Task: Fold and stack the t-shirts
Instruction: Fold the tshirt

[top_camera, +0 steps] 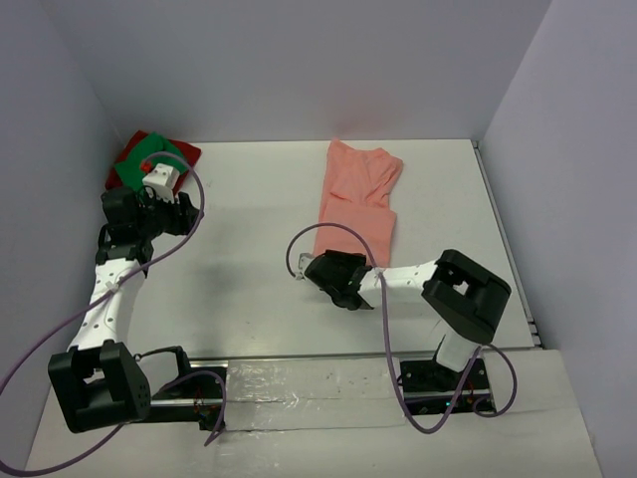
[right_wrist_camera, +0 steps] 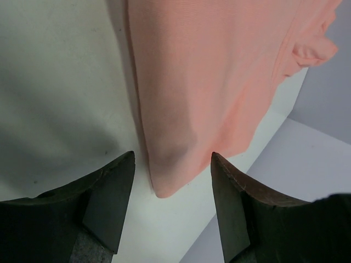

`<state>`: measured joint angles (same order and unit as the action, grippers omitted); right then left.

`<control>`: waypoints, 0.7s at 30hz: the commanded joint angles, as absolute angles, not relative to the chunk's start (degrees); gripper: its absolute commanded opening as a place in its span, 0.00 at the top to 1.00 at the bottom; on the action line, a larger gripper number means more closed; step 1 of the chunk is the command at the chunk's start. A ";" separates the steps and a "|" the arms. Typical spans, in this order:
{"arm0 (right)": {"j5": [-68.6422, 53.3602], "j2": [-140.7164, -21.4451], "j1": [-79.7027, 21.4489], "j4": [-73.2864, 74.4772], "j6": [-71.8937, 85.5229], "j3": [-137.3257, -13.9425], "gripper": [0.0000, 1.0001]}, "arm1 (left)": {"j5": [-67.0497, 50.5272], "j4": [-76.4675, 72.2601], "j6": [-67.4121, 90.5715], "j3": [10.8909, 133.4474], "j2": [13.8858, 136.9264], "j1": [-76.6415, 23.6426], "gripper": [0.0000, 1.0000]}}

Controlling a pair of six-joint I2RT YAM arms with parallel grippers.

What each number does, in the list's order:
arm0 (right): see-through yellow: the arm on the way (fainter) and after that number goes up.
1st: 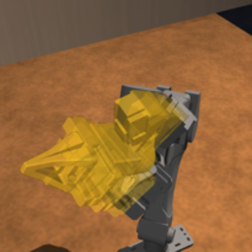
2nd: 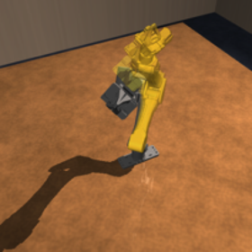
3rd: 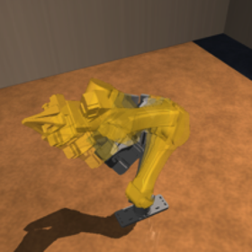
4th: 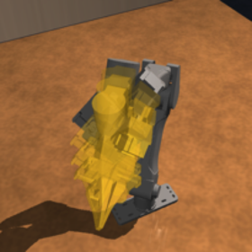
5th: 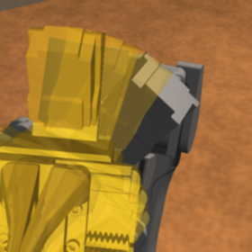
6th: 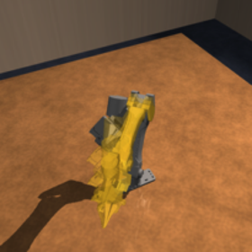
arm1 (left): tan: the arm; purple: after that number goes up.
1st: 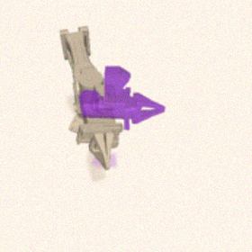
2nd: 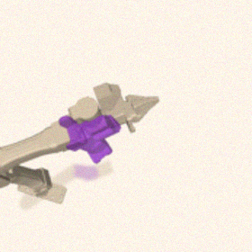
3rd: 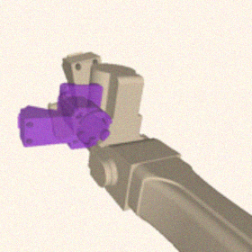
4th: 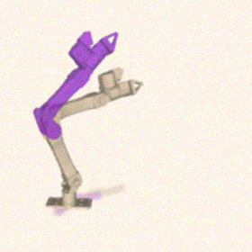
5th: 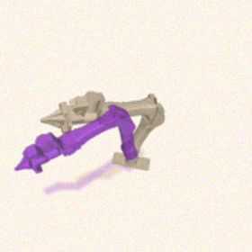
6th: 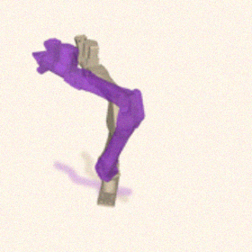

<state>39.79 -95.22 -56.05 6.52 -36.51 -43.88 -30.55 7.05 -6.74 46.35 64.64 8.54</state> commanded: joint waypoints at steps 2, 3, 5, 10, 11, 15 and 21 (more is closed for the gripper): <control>39.64 -96.94 -56.34 5.62 -34.98 -45.96 0.36 | -31.11 6.33 -8.09 46.49 62.75 8.70 0.36; 38.94 -97.99 -56.25 6.93 -34.11 -46.49 0.36 | -31.11 6.50 -8.09 46.49 62.75 8.70 0.36; 34.14 -98.70 -55.55 11.57 -32.35 -48.59 0.36 | -31.11 6.68 -8.35 46.58 62.75 8.79 0.36; 33.65 -101.33 -54.32 9.95 -32.86 -48.96 0.36 | -31.20 6.77 -8.61 46.76 63.11 8.79 0.36; 34.79 -102.64 -53.79 7.50 -33.65 -48.96 0.36 | -31.11 6.51 -8.61 46.67 63.19 8.70 0.36; 38.49 -106.52 -51.60 4.39 -34.72 -50.18 0.38 | -31.12 5.89 -8.44 46.32 63.37 8.79 0.36; 40.26 -109.25 -48.09 3.60 -35.42 -52.64 0.61 | -30.67 5.45 -9.05 45.35 63.37 8.79 0.36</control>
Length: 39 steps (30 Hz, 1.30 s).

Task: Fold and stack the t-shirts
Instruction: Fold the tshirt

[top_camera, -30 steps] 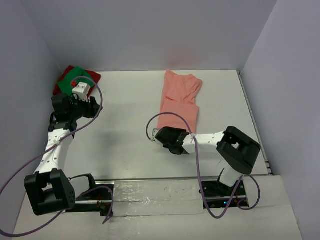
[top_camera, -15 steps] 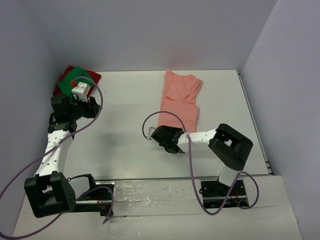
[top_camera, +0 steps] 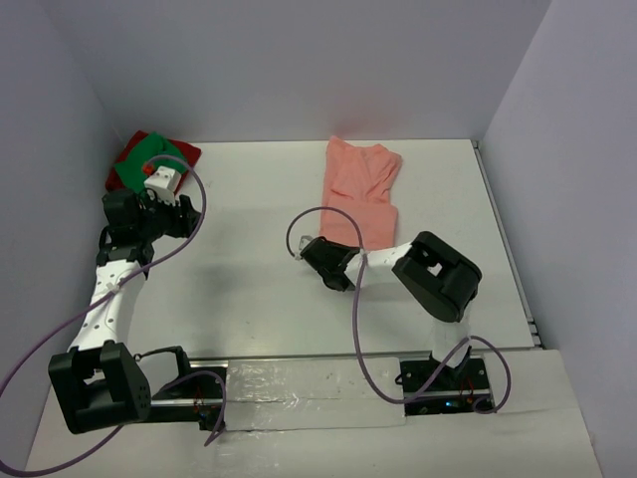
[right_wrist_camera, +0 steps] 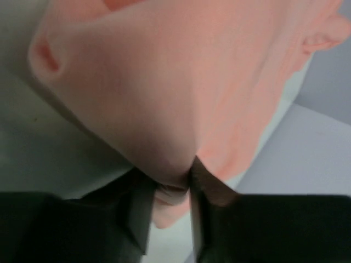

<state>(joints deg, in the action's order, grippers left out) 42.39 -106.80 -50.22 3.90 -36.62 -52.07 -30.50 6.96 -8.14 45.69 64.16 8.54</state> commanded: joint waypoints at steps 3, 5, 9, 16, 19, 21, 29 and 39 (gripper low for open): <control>38.85 -109.25 -46.59 6.58 -34.90 -54.84 0.92 | -30.85 5.27 -8.96 45.26 63.54 8.70 0.37; 37.18 -108.81 -46.32 9.04 -34.63 -55.90 0.99 | -31.11 5.27 -8.96 45.35 63.55 8.70 0.37; 34.64 -106.71 -47.02 13.61 -32.44 -56.60 1.00 | -31.38 5.62 -9.05 45.53 63.37 8.79 0.37; 29.46 -98.53 -55.97 25.90 -27.52 -55.63 1.00 | -32.52 7.56 -9.67 45.79 61.79 8.70 0.37; 22.46 -94.93 -60.90 33.82 -24.18 -56.94 1.00 | -33.13 8.96 -9.93 46.14 60.82 8.70 0.37; 17.69 -92.29 -63.79 39.97 -22.60 -58.00 1.00 | -33.66 9.75 -10.19 46.23 59.77 8.70 0.37; 12.81 -85.25 -65.39 47.64 -22.40 -65.65 1.00 | -35.07 12.47 -10.28 46.40 57.39 8.79 0.37; 24.16 -90.78 -53.89 39.03 -32.95 -73.38 1.00 | -36.56 15.82 -10.99 49.13 56.78 8.79 0.37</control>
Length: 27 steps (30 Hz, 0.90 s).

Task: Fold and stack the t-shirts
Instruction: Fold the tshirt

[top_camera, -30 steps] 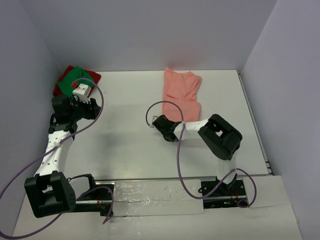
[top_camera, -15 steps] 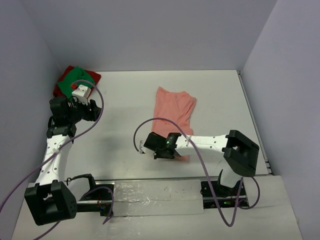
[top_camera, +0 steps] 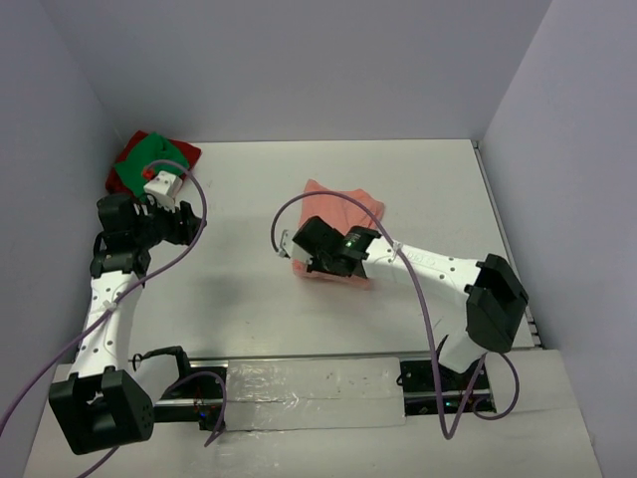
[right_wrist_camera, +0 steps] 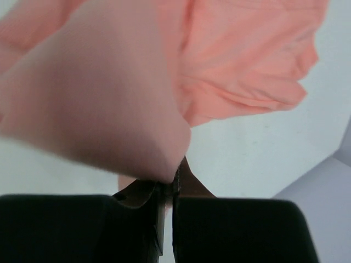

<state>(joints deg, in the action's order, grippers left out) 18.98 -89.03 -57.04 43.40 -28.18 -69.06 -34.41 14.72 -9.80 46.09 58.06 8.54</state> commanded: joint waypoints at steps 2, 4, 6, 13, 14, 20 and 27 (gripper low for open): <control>24.87 -92.63 -51.26 36.39 -35.40 -74.61 1.00 | -36.56 16.17 -11.25 49.13 56.43 8.79 0.37; 25.14 -94.73 -49.67 34.99 -36.73 -77.68 1.00 | -36.47 16.70 -11.42 48.96 56.08 8.79 0.37; 25.66 -96.06 -47.91 33.41 -38.66 -80.40 1.00 | -36.65 17.14 -11.77 48.96 55.81 8.70 0.36; 28.56 -104.05 -45.44 28.66 -44.72 -88.58 1.00 | -37.00 17.75 -12.30 49.13 56.25 8.70 0.36; 28.91 -104.85 -45.27 28.22 -45.26 -89.38 1.00 | -37.00 17.84 -12.30 49.22 56.34 8.70 0.36; 29.62 -110.82 -42.19 25.40 -48.25 -95.09 1.00 | -37.09 17.93 -13.09 48.34 55.99 8.79 0.36; 32.61 -119.08 -36.31 25.83 -48.25 -103.95 1.00 | -36.83 17.84 -14.33 47.02 56.07 8.79 0.36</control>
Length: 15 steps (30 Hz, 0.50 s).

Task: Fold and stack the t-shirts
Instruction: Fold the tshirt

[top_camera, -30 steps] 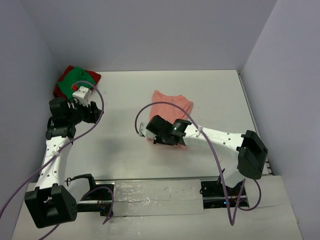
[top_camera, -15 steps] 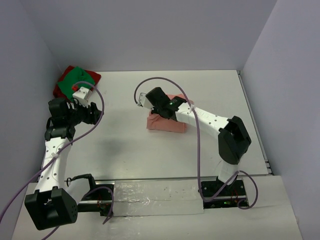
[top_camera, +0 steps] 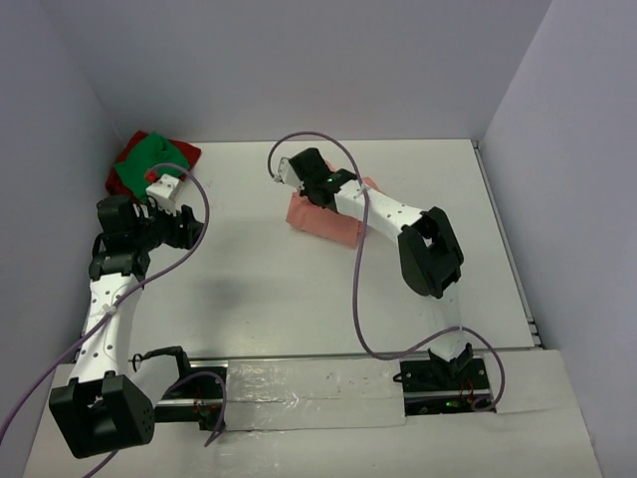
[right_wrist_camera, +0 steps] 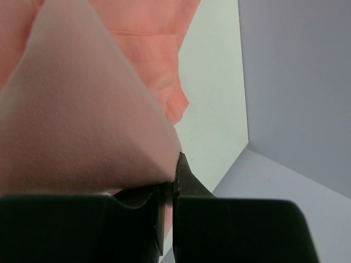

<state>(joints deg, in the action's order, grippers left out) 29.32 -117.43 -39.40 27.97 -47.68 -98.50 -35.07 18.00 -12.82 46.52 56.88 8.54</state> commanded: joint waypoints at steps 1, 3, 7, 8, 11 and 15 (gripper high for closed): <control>33.56 -120.74 -35.52 26.01 -47.99 -104.84 1.00 | -37.00 17.84 -14.50 46.93 56.16 8.70 0.36; 35.24 -122.60 -33.15 25.75 -46.94 -107.91 1.00 | -37.61 17.75 -14.68 46.58 56.34 8.79 0.36; 39.19 -128.66 -28.92 25.93 -43.87 -113.55 0.97 | -38.84 17.32 -14.50 46.41 57.21 8.79 0.36; 39.98 -129.28 -28.22 25.06 -43.60 -113.90 0.88 | -39.11 17.49 -14.50 46.32 57.39 8.70 0.36; 42.18 -130.60 -26.11 19.53 -43.68 -111.72 0.28 | -39.90 17.23 -14.15 46.41 57.66 8.79 0.36; 46.57 -133.32 -24.52 10.21 -45.62 -110.30 0.16 | -40.43 17.40 -13.89 46.32 57.48 8.70 0.35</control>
